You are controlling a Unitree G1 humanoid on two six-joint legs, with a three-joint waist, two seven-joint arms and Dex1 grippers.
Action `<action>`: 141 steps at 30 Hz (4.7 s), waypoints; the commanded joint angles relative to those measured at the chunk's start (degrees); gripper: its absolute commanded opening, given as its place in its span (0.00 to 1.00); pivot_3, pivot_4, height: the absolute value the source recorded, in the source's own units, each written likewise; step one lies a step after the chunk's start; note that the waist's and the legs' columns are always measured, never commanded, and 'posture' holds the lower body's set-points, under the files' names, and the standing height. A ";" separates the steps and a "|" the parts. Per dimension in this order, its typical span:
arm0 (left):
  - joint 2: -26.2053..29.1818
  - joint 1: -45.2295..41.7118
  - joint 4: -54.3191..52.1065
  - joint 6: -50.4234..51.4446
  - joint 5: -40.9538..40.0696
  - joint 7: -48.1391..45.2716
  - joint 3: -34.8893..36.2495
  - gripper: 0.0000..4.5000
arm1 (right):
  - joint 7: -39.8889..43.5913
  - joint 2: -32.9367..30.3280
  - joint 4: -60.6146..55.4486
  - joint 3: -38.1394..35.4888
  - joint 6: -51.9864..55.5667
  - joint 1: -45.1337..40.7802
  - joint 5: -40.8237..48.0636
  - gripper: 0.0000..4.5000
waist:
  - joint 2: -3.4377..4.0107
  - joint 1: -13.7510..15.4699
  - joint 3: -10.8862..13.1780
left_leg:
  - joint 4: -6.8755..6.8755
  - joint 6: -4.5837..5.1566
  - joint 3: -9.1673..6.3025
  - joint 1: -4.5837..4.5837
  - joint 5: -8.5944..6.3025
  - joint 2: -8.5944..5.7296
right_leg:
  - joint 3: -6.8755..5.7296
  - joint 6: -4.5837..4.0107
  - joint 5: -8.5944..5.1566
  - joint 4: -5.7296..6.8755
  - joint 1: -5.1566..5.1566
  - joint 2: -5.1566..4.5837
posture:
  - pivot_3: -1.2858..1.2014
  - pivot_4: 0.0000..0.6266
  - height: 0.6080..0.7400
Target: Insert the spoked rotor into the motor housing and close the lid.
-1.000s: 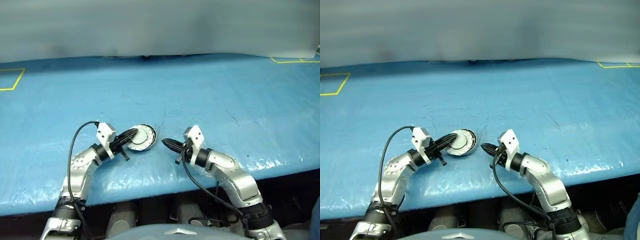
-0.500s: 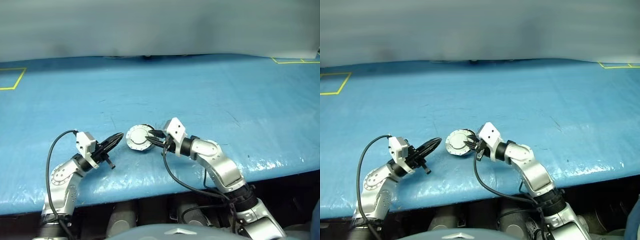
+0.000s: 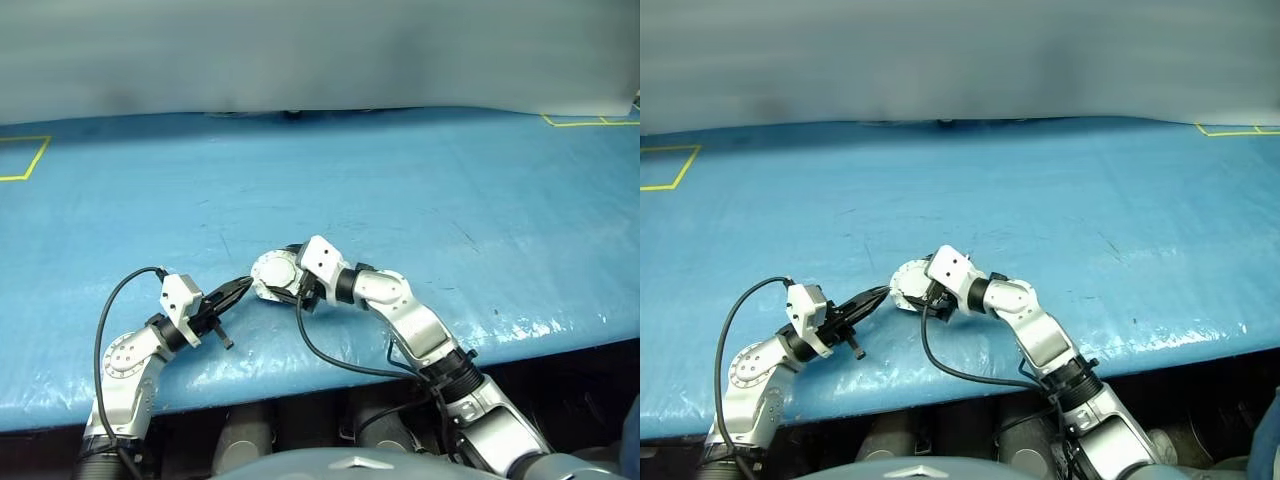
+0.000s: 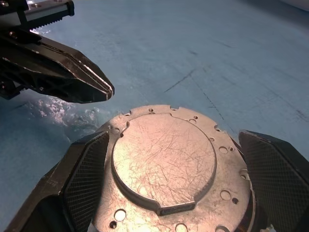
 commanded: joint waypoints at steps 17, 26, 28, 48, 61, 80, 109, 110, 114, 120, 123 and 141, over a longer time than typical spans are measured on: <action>-0.30 0.68 0.58 -3.47 0.92 0.49 -0.10 0.00 | -0.05 1.36 1.47 -1.95 -0.17 1.64 0.59 0.92 | 0.00 0.01 -0.01 | 0.00 -0.01 0.01 0.06 0.01 0.02 | 0.00 -0.14 -0.08 0.00 0.02 -0.02 | 0.52 0.24 1.00; -0.65 0.68 0.87 -3.39 0.88 0.46 -0.33 0.00 | 5.31 -1.34 -0.93 -3.75 -0.23 -1.09 3.56 0.67 | 0.01 0.05 0.00 | -0.01 0.00 0.02 0.01 0.00 0.00 | 0.01 -0.12 -0.07 -0.01 -0.01 -0.02 | 0.52 0.24 1.00; -0.71 0.62 0.92 -3.38 0.88 0.38 -0.43 0.00 | 6.69 -2.05 -1.05 -3.39 -0.25 -1.89 3.65 0.67 | 0.01 0.04 0.00 | -0.01 0.00 0.01 0.01 0.00 0.00 | 0.00 -0.12 -0.07 -0.01 -0.01 -0.01 | 0.52 0.24 1.00; -0.35 1.46 0.58 -2.40 0.57 0.17 -1.16 0.00 | 14.37 -4.20 10.88 -2.17 -5.24 -8.92 0.82 0.67 | 0.01 0.03 0.00 | -0.02 0.00 0.04 -0.02 0.00 0.00 | -0.01 0.09 0.06 0.00 -0.06 -0.01 | 0.52 0.24 1.00; 0.06 1.76 0.42 -1.84 0.38 -0.20 -1.13 0.00 | 16.91 -4.77 15.89 -3.27 -7.06 -11.06 0.89 0.67 | 0.02 0.05 0.00 | -0.01 -0.01 0.05 0.04 0.00 0.01 | -0.01 0.07 0.05 0.03 -0.01 -0.02 | 0.52 0.24 1.00; -1.44 0.76 0.77 -2.03 1.01 3.48 0.04 0.00 | 16.65 -4.23 23.30 -1.89 -9.95 -13.14 -2.76 0.67 | 0.05 0.03 -0.02 | 0.00 -0.01 0.05 0.16 0.01 0.03 | -0.01 -0.12 -0.05 0.05 0.09 -0.03 | 0.52 0.24 1.00; -4.12 -8.88 12.07 1.47 7.64 6.34 -6.79 0.00 | 13.98 -4.54 9.67 -5.98 -2.82 -6.01 2.57 0.87 | 0.12 0.34 -0.04 | -0.17 0.08 0.00 0.78 -0.08 -0.09 | -0.19 -0.26 -0.18 -0.16 0.65 -0.29 | 0.52 0.24 1.00; -4.26 -8.72 11.80 1.50 7.33 6.11 -6.81 0.00 | 13.41 -3.91 8.13 -6.98 -2.03 -5.65 3.81 0.87 | 0.12 0.30 -0.04 | -0.18 0.09 0.01 0.77 -0.08 -0.09 | -0.19 -0.26 -0.19 -0.16 0.65 -0.29 | 0.52 0.24 1.00; -4.70 -8.32 10.85 1.84 6.51 4.98 -7.32 0.00 | 11.84 -2.11 1.33 -10.07 2.09 -4.19 8.40 0.87 | 0.14 0.24 -0.03 | -0.18 0.08 0.02 0.71 -0.08 -0.08 | -0.19 -0.26 -0.18 -0.13 0.65 -0.29 | 0.52 0.24 1.00; -5.00 -8.32 10.88 1.52 6.14 4.25 -7.93 0.00 | 6.54 -0.50 -5.77 -15.87 9.82 -2.06 14.57 0.87 | 0.14 0.41 -0.03 | -0.21 0.10 -0.02 0.69 -0.10 -0.10 | -0.26 -0.25 -0.20 -0.23 0.58 -0.35 | 0.52 0.24 1.00; -5.00 -8.36 10.87 1.19 6.17 4.20 -8.05 0.00 | 4.47 -0.63 -7.84 -21.13 18.08 -0.15 20.93 0.87 | 0.14 0.59 -0.03 | -0.21 0.14 -0.02 0.63 -0.12 -0.17 | -0.26 -0.24 -0.20 -0.24 0.60 -0.44 | 0.52 0.24 1.00; -4.54 -8.43 11.89 -0.15 6.79 4.45 -7.95 0.00 | -3.40 4.12 4.20 -34.60 43.68 5.31 38.94 0.87 | 0.20 0.51 0.01 | -0.27 0.31 -0.02 0.56 -0.22 -0.29 | -0.36 -0.09 -0.22 -0.42 0.59 -0.66 | 0.52 0.24 1.00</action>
